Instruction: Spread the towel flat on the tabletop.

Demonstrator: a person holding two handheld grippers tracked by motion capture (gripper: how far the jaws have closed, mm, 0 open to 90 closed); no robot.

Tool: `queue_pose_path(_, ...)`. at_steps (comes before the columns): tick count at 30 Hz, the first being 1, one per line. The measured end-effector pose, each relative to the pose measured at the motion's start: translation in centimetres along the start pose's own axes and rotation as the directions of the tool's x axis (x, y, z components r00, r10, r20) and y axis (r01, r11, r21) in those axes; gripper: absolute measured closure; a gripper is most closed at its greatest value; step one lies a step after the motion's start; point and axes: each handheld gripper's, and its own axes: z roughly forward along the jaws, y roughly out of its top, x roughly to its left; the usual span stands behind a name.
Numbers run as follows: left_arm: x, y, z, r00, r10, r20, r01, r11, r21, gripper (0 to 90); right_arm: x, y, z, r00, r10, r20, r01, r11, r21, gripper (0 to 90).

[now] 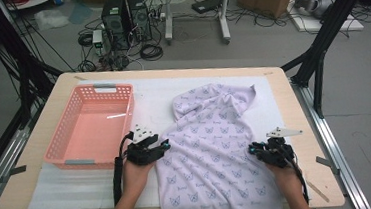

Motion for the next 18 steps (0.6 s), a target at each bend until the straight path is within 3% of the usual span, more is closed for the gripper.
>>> queue_pose_path(1, -0.1, -0.1, -0.1, 1.0000, -0.001, 0.003, 0.001, 1.0000, 0.004, 51.6, -0.2, 0.0, -0.3, 0.9943, -0.039, 0.100, 0.038, 0.999, 0.011, 90.0)
queue_pose_path(2, -0.1, -0.3, -0.1, 0.9999, -0.001, 0.011, 0.001, 1.0000, 0.007, 50.8, -0.7, -0.2, -0.7, 0.9755, -0.063, 0.211, 0.060, 0.998, 0.020, 90.0)
queue_pose_path(3, -0.2, -0.4, -0.2, 0.9998, -0.005, 0.017, 0.004, 0.9999, 0.012, 50.4, -1.7, -0.7, -1.3, 0.9656, -0.019, 0.259, 0.022, 1.000, -0.008, 90.0)
queue_pose_path(4, -0.3, -0.6, -0.3, 0.9996, -0.003, 0.027, 0.002, 0.9997, 0.023, 49.6, -3.0, -1.3, -1.8, 0.9605, 0.067, 0.270, -0.058, 0.997, -0.043, 90.0)
queue_pose_path(6, -0.5, -0.9, -0.4, 0.9991, 0.001, 0.041, -0.002, 0.9991, 0.041, 48.1, -4.8, -2.4, -2.8, 0.9562, 0.211, 0.202, -0.192, 0.975, -0.111, 89.2)
queue_pose_path(7, -0.5, -1.1, -0.4, 0.9991, 0.003, 0.043, -0.005, 0.9991, 0.043, 47.8, -5.0, -2.7, -3.3, 0.9613, 0.219, 0.167, -0.199, 0.972, -0.129, 86.7)
queue_pose_path(9, -0.5, -1.3, -0.5, 0.9993, -0.001, 0.036, 0.000, 0.9987, 0.051, 47.4, -4.5, -2.6, -3.5, 0.9793, 0.188, 0.076, -0.176, 0.975, -0.138, 73.6)
queue_pose_path(12, -0.5, -1.6, -0.9, 0.9993, -0.010, 0.037, 0.008, 0.9986, 0.053, 46.6, -2.8, -1.9, -3.0, 0.9918, 0.127, -0.015, -0.128, 0.984, -0.121, 58.6)
queue_pose_path(15, -0.6, -1.8, -1.5, 0.9992, -0.007, 0.040, 0.005, 0.9986, 0.053, 46.2, -0.9, -1.2, -2.2, 0.9933, 0.063, -0.097, -0.073, 0.991, -0.108, 48.1)
queue_pose_path(17, -0.6, -2.0, -1.7, 0.9990, -0.009, 0.044, 0.007, 0.9986, 0.052, 46.1, 0.1, -0.9, -1.6, 0.9893, 0.040, -0.140, -0.052, 0.995, -0.084, 47.1)
queue_pose_path(18, -0.6, -2.2, -1.8, 0.9989, -0.010, 0.045, 0.008, 0.9984, 0.055, 46.0, 0.6, -0.8, -1.1, 0.9904, 0.019, -0.137, -0.028, 0.997, -0.065, 47.4)
